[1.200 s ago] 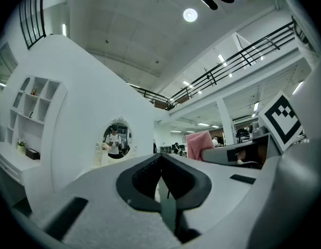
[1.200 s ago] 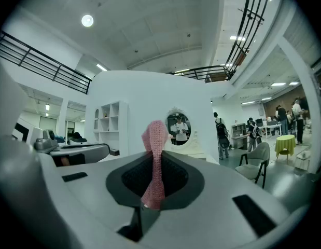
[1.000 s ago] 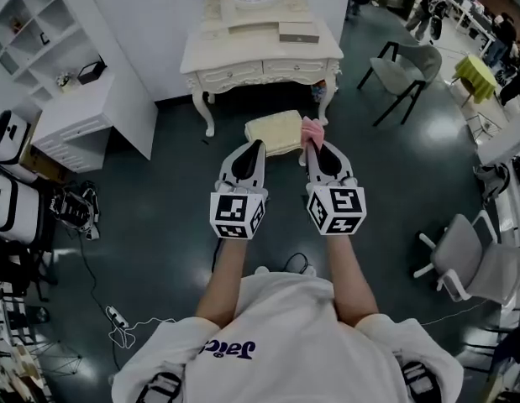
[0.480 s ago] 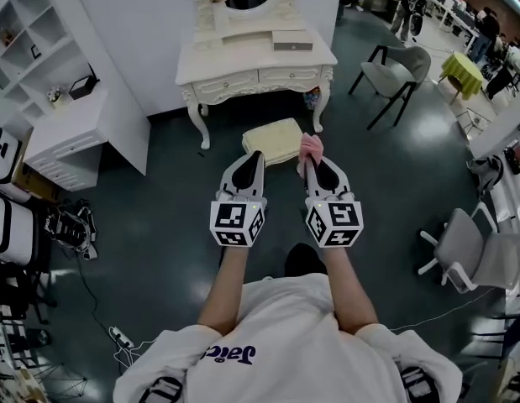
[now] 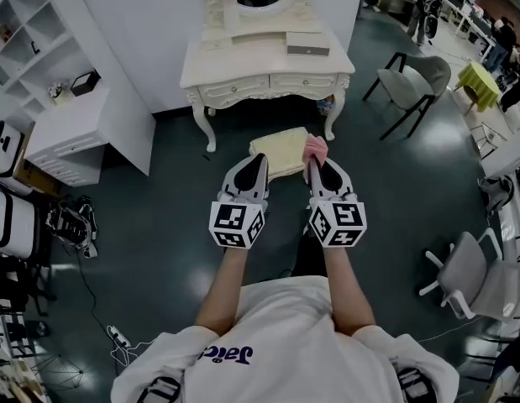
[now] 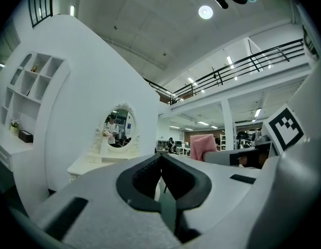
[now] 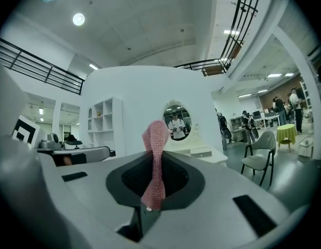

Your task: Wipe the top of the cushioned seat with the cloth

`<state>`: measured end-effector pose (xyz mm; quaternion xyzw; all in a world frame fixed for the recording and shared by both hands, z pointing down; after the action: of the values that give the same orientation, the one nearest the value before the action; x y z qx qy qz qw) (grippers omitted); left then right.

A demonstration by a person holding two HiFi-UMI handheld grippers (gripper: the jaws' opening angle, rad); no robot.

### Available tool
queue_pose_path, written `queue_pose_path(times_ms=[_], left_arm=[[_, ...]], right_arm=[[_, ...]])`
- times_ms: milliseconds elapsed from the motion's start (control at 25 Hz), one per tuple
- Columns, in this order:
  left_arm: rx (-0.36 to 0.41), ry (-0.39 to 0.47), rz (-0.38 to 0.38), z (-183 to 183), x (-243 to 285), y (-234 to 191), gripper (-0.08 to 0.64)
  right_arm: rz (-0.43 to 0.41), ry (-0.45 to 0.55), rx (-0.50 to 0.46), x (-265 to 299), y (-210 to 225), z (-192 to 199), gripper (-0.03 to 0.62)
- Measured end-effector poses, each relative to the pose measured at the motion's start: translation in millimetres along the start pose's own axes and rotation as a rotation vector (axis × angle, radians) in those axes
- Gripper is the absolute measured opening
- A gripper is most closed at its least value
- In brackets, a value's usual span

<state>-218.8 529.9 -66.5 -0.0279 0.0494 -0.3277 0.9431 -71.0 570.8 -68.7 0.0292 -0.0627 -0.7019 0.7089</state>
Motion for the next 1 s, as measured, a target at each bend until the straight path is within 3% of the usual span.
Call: queue_pose_path(times_ms=[360,600,760,1000], left_arm=[[-0.024,0.009,-0.11,21.6,180.2,-87.2,0.015],[-0.07,-0.01,-0.225,34.5,296.4,-145.1,0.015],[-0.102,-0.048,-0.314,61.6,340.9,-183.8,0.015],[-0.157,-0.113,-0.388,122.2,363.7,-232.9,0.015]], right_arm=[[-0.123,-0.058,-0.012,204.9,90.2,-11.4,0.025],[-0.26,-0.137,-0.026,339.8,144.4,-25.6,0.025],[-0.373,-0.213,-0.043,406.6,160.4,-8.0,0.026],[-0.414,-0.362,0.033,475.9,172.3,60.2,0.026]])
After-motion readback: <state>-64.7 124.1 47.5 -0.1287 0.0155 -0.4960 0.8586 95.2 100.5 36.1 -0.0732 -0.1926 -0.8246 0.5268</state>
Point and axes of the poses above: the fingertips, and each gripper's own axes: x forward along the fingers, y to its right, z out of its underside, the point moved 4 cm from there along -x, backward along the fingers, and after that the axes turned 8 degrees about z, right-handed, at the moved point
